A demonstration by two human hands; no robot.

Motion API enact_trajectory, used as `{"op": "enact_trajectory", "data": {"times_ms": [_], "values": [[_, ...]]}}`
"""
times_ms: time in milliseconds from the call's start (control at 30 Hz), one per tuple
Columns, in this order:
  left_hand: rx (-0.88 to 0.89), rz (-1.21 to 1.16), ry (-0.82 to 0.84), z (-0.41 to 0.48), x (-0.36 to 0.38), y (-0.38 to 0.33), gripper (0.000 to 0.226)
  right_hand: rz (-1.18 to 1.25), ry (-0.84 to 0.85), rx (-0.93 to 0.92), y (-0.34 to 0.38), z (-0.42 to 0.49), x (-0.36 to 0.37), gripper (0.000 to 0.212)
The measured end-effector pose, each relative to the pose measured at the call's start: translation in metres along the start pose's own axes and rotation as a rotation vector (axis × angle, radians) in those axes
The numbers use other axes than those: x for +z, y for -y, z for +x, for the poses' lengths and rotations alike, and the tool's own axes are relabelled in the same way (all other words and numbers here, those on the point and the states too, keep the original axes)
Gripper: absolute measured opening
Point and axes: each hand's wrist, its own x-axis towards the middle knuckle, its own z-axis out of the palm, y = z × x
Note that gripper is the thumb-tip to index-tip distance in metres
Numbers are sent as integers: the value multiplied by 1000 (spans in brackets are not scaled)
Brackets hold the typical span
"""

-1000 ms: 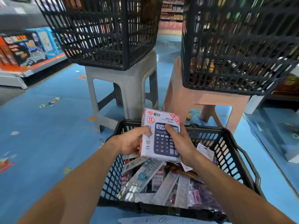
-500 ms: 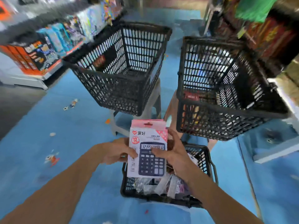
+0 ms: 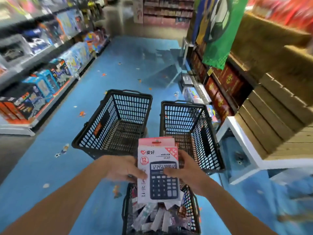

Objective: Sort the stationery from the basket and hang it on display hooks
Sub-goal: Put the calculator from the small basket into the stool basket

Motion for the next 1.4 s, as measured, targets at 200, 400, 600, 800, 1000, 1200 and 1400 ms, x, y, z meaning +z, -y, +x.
{"op": "enact_trajectory", "data": {"times_ms": [200, 400, 600, 800, 1000, 1200, 1400], "values": [[215, -105, -216, 54, 9, -106, 40, 62, -247, -120, 71, 11, -62, 65], [184, -199, -340, 161, 16, -138, 35, 76, -331, -45, 74, 62, -125, 46], [-4, -289, -390, 283, 2, -103, 39, -35, -358, 173, 12, 158, -176, 28], [-184, -350, -432, 364, -8, -53, 35, -1, -405, 407, -65, 225, -201, 24], [-285, -376, -370, 409, -10, -25, 41, -45, -554, 620, -118, 263, -212, 6], [-316, -222, -333, 435, -11, 2, 45, -140, -524, 623, -133, 275, -209, 11], [-384, -120, -348, 450, -8, 12, 53, -240, -480, 627, -150, 278, -206, 22]]}}
